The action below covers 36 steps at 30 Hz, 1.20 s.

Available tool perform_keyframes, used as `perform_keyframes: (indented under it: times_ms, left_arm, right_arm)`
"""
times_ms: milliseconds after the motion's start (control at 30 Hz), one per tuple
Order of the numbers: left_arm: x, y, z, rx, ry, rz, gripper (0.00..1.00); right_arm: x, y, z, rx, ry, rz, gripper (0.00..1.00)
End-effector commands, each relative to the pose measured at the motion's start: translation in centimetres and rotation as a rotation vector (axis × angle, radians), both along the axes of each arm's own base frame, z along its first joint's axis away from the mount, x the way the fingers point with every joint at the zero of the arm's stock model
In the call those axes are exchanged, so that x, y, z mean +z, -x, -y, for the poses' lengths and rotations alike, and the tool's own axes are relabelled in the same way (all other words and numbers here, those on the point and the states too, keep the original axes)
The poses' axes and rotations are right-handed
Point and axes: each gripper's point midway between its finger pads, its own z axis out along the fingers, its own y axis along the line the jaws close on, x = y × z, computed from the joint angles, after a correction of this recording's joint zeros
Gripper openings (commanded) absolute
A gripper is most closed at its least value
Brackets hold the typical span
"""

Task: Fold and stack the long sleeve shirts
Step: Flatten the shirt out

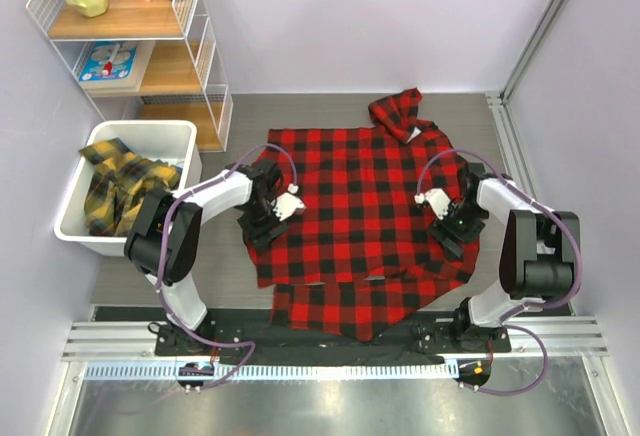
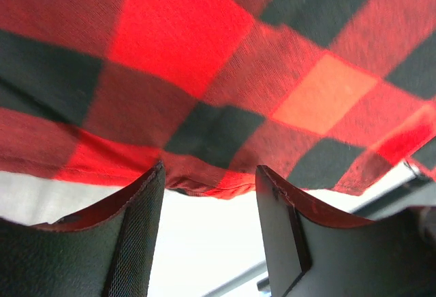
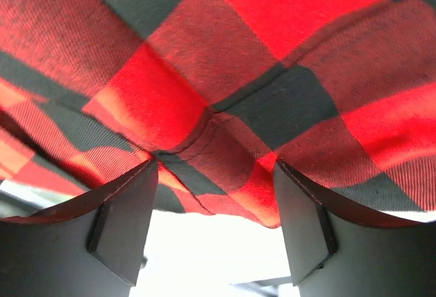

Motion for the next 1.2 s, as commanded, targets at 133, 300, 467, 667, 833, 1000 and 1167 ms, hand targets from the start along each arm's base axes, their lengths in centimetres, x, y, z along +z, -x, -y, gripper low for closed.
perform_keyframes:
  times_ms: [133,300,467,667,833,1000,1167]
  left_arm:
    - [1.0,4.2,-1.1,-0.072,-0.022,-0.058,0.56]
    - [5.9,2.0,1.5,-0.104,0.107,0.035,0.60]
    - [10.2,-2.9,5.4,-0.122,0.281,0.189,0.66]
    - [14.2,-10.1,8.9,0.004,0.486,0.335,0.69]
    - [15.7,-14.8,9.3,0.191,0.600,0.308,0.71]
    - [15.8,-17.4,9.5,0.243,0.598,0.349,0.76]
    - [14.6,-16.9,8.6,0.246,0.538,0.331,0.76]
  right_arm:
    - [2.7,7.6,-1.0,0.063,-0.060,-0.173,0.78]
    - [8.7,0.9,-2.9,-0.009,-0.180,0.016,0.78]
    - [14.5,-11.1,-4.9,-0.220,-0.332,0.317,0.78]
    - [14.7,-24.2,-5.3,-0.425,-0.392,0.497,0.79]
    - [12.3,-30.6,-5.4,-0.545,-0.445,0.484,0.79]
    - [9.1,-34.2,-5.2,-0.589,-0.451,0.470,0.77]
    - [7.8,-35.3,-6.1,-0.609,-0.530,0.443,0.72]
